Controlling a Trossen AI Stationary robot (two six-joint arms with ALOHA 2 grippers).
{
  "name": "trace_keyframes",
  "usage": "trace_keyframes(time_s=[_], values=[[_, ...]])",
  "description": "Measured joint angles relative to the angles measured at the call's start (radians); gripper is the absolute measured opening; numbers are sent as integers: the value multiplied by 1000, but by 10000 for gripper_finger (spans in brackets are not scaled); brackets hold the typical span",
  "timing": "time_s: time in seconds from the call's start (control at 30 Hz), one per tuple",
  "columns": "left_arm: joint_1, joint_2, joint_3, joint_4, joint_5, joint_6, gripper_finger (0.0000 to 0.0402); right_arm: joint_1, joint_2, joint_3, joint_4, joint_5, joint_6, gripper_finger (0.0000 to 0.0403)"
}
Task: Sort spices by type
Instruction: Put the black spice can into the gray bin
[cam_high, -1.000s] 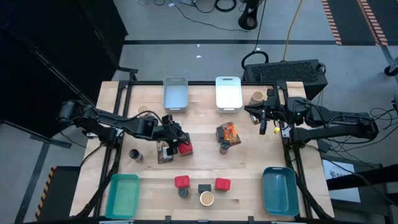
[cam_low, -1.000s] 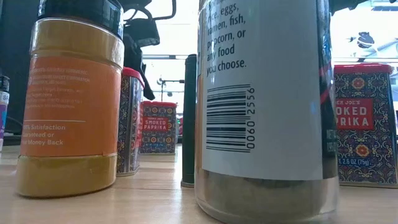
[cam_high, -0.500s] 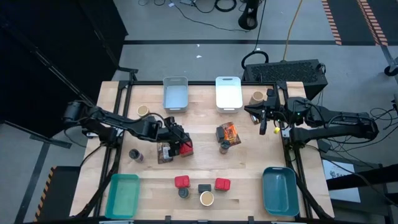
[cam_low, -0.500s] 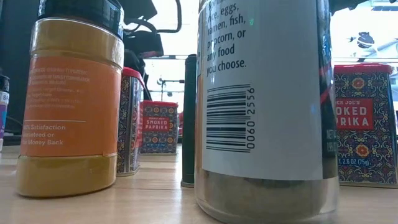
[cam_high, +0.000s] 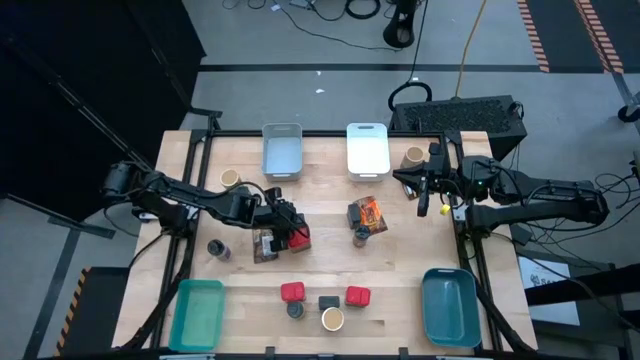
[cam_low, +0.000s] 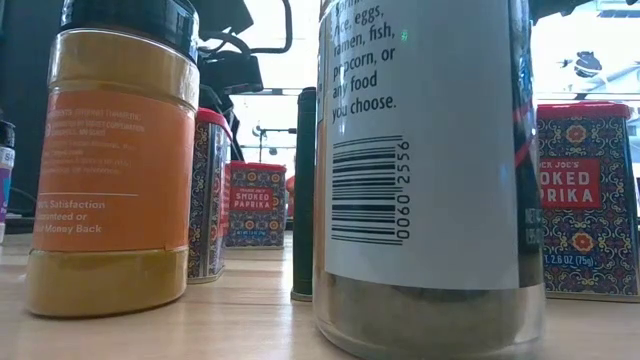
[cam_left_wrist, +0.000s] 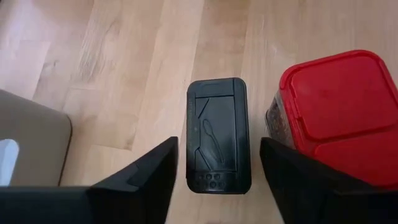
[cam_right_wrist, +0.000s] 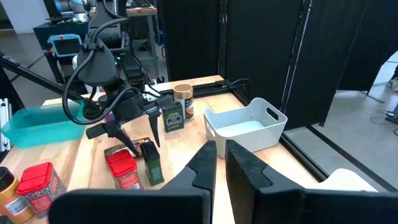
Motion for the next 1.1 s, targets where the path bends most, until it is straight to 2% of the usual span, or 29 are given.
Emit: trace_keyframes(time_s=[0.17,0.27,0.6,0.93,1.1], values=[[0,0,0,-2,-1,1,156,0,0,0,0,0,0,18],[0,0,0,-4,-6,2,136,0,0,0,0,0,0,18],[0,-12,0,-16,-21,33,140,0,0,0,0,0,-9,18],[0,-141,0,-8,-83,113,141,0,0,0,0,0,1,18],[21,-223,0,6,-187,98,141,0,0,0,0,0,1,18]])
